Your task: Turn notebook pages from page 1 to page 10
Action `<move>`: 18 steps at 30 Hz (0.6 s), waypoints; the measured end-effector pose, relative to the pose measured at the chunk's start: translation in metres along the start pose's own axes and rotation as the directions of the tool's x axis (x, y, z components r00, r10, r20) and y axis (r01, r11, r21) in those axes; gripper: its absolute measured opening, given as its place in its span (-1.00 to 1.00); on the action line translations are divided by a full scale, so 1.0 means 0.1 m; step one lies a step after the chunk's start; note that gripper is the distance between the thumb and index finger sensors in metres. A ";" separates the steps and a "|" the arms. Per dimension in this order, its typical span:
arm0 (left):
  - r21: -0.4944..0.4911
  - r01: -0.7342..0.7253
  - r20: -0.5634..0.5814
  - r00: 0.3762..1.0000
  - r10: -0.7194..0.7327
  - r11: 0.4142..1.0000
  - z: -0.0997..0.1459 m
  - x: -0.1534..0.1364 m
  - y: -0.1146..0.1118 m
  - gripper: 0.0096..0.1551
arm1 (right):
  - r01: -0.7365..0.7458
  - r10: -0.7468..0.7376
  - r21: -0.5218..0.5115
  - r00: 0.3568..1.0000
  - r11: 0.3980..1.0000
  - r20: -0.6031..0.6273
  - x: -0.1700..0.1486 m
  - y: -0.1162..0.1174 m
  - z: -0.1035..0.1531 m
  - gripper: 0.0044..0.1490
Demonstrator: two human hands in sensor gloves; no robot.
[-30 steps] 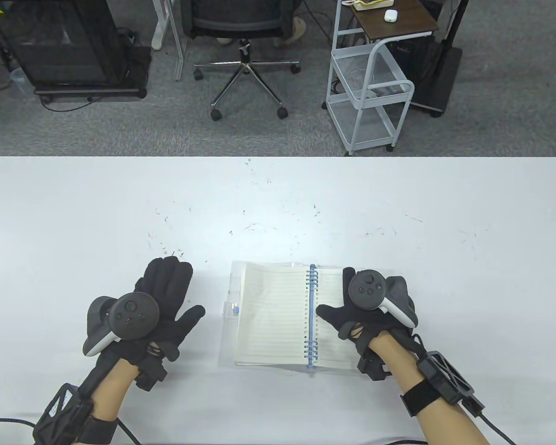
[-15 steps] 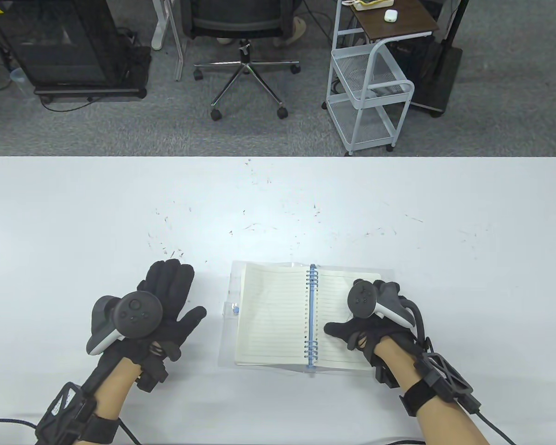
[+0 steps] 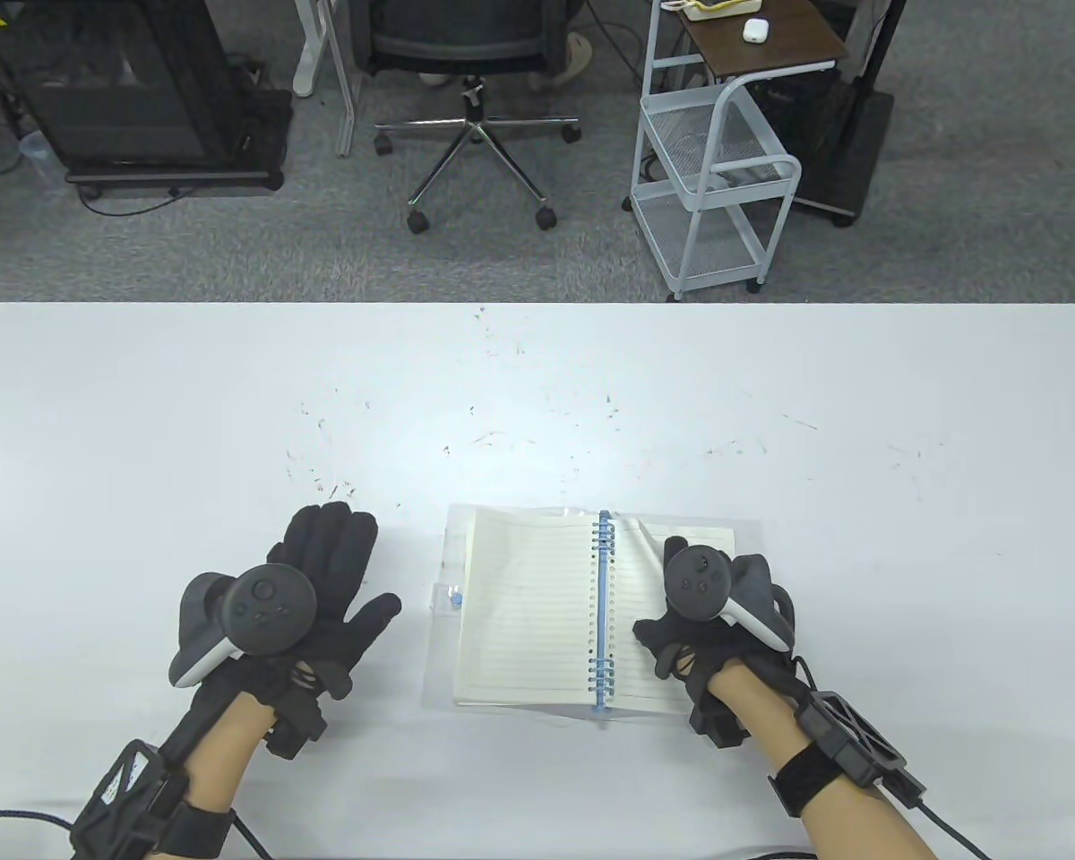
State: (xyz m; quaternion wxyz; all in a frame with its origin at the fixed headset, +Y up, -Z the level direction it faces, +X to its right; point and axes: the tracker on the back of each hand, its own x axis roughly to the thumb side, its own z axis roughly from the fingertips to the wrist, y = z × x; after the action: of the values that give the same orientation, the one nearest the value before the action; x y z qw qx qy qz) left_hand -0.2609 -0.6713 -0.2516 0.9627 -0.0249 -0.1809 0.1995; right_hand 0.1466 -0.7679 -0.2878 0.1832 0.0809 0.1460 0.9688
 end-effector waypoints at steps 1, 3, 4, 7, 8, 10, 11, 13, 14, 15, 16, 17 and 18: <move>0.001 0.000 0.001 1.000 0.000 1.000 0.00 0.00 0.00 0.06 | 0.017 -0.017 -0.008 1.000 1.000 0.001 0.01 -0.01 0.00 0.22; 0.004 -0.001 0.002 1.000 0.001 1.000 0.00 -0.01 0.00 0.06 | 0.082 -0.082 -0.027 0.997 0.996 0.005 0.02 -0.05 0.01 0.18; 0.005 -0.002 0.002 1.000 0.002 1.000 0.00 -0.01 0.01 0.06 | 0.114 -0.114 -0.028 0.993 0.993 0.008 0.03 -0.06 0.01 0.16; 0.004 -0.002 0.001 1.000 0.002 1.000 0.00 -0.01 0.01 0.06 | 0.203 -0.203 -0.027 0.979 0.979 0.015 0.06 -0.09 0.03 0.13; 0.004 -0.002 0.000 1.000 0.002 1.000 0.00 -0.01 0.01 0.06 | 0.217 -0.216 -0.024 0.976 0.976 0.019 0.06 -0.09 0.04 0.12; 0.005 -0.002 0.002 1.000 0.002 1.000 0.00 -0.01 0.01 0.06 | 0.250 -0.249 -0.032 0.968 0.968 0.025 0.08 -0.12 0.07 0.13; 0.007 -0.002 0.003 1.000 0.002 1.000 0.00 -0.01 0.01 0.06 | 0.270 -0.269 -0.036 0.963 0.962 0.025 0.09 -0.14 0.09 0.13; 0.011 -0.003 0.004 1.000 0.003 1.000 0.00 -0.02 0.02 0.06 | 0.316 -0.315 -0.049 0.949 0.948 0.021 0.09 -0.20 0.12 0.16; 0.012 -0.004 0.004 1.000 0.004 1.000 0.00 -0.02 0.02 0.06 | 0.326 -0.325 -0.051 0.945 0.944 0.017 0.08 -0.21 0.13 0.17; 0.012 -0.004 0.003 1.000 0.004 1.000 0.01 -0.02 0.02 0.06 | 0.353 -0.353 -0.052 0.936 0.934 0.004 0.07 -0.24 0.15 0.18; 0.013 -0.004 0.003 1.000 0.004 1.000 0.01 -0.02 0.02 0.06 | 0.378 -0.379 -0.065 0.926 0.924 -0.006 0.05 -0.27 0.17 0.20; 0.013 -0.005 0.003 1.000 0.005 1.000 0.01 -0.02 0.02 0.06 | 0.396 -0.398 -0.080 0.917 0.915 -0.012 0.04 -0.30 0.18 0.20; 0.012 -0.005 0.003 1.000 0.005 1.000 0.01 -0.02 0.02 0.05 | 0.417 -0.421 -0.096 0.907 0.904 -0.024 0.01 -0.33 0.19 0.20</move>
State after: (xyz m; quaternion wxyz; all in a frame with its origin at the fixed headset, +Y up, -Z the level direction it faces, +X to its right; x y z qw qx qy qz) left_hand -0.2638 -0.6701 -0.2520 0.9621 -0.0191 -0.1810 0.2032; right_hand 0.1607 -0.7333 -0.2799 0.3870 0.0179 0.1211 0.9139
